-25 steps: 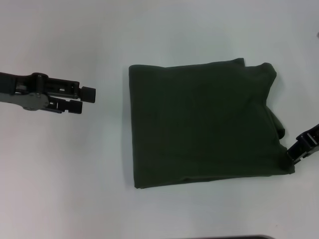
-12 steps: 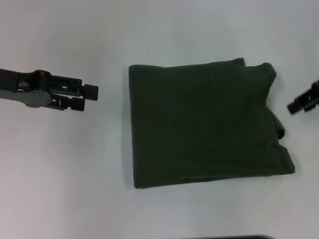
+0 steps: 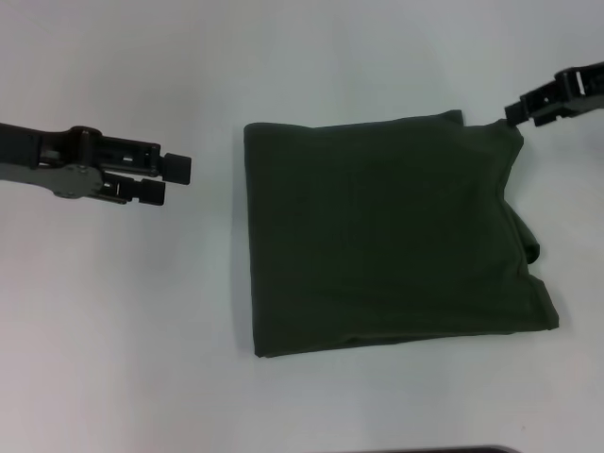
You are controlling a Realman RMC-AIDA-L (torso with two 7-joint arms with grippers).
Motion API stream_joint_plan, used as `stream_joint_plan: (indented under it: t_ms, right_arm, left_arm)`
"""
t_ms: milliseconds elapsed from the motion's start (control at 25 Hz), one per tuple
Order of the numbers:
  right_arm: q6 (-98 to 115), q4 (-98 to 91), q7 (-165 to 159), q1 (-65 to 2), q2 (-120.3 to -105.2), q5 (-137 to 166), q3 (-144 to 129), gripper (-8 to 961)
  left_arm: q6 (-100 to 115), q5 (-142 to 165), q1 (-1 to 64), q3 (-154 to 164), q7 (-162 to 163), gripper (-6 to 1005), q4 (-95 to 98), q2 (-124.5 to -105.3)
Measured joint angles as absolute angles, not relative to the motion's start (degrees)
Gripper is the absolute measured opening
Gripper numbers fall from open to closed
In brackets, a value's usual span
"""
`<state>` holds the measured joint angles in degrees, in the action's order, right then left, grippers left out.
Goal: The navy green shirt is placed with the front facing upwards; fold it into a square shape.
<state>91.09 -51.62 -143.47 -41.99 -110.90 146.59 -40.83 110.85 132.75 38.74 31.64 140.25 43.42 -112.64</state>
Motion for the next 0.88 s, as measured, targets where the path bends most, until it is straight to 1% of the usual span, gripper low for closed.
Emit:
stream_joint_plan:
  t_ms: [200,440,720,880]
  right_arm:
    - [89.04,-49.75,-143.92,-42.12,-111.17,147.47,-41.34,517]
    - [88.95,-49.82,-146.32,-41.89,-110.63,149.53,-41.04,517]
    - [84.84,-46.58,-145.54,-41.72,-111.85,148.43,-40.44,513]
    - [83.47,-44.89,-145.28,-42.07,-112.04,148.4,-40.56,511]
  left_arm:
    - [110.82,132.73,38.77,31.64,140.27,841,43.41,-112.67]
    - [110.68,132.71,38.76,31.56,140.41,841,43.42,-112.67]
    - [110.34,132.71,38.81,31.54,140.42,838,43.19,-112.67]
    - [110.25,132.71,38.62,31.55,140.27,839,42.99,-112.67]
